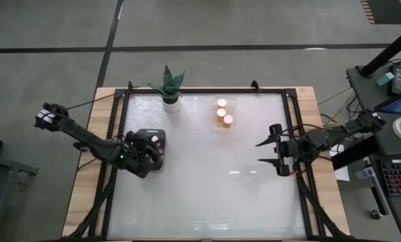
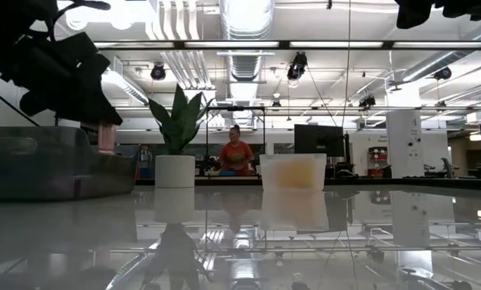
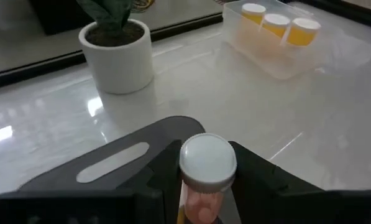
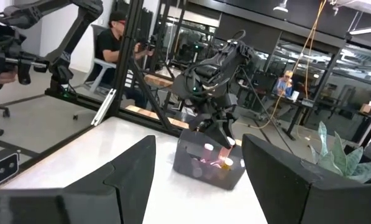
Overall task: Pick and place medicine bottles into bin by pill shape (circle, oval)
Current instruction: Put the small pink pill bottle into the black bin
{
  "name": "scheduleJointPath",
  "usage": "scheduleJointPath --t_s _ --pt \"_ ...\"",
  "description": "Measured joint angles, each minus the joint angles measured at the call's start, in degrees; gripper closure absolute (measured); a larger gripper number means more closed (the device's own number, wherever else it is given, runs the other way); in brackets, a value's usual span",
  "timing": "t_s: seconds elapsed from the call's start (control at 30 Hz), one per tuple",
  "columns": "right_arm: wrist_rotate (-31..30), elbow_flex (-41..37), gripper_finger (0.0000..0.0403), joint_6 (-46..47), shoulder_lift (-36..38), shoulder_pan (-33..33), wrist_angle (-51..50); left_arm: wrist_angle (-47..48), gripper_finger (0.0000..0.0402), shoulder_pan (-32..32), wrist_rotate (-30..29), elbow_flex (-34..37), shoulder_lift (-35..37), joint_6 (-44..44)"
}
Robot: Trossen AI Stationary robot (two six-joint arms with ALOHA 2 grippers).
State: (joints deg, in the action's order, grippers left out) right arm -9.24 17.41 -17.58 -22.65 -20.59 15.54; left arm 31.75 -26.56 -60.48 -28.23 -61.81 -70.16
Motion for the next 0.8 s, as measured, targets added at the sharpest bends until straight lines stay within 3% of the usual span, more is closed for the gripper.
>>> scheduleJointPath --t_s 0.5,0.8 --pt "-0.08 -0.02 0.0172 -1.22 0.0 -0.01 -0.01 -8.19 0.0304 1.88 -0.22 0.04 -13.95 -0.06" --pt "-0.19 -0.02 0.0172 -1.45 0.0 -0.01 -0.04 -9.28 0.0281 1.88 -0.07 0.04 -15.51 -1.54"
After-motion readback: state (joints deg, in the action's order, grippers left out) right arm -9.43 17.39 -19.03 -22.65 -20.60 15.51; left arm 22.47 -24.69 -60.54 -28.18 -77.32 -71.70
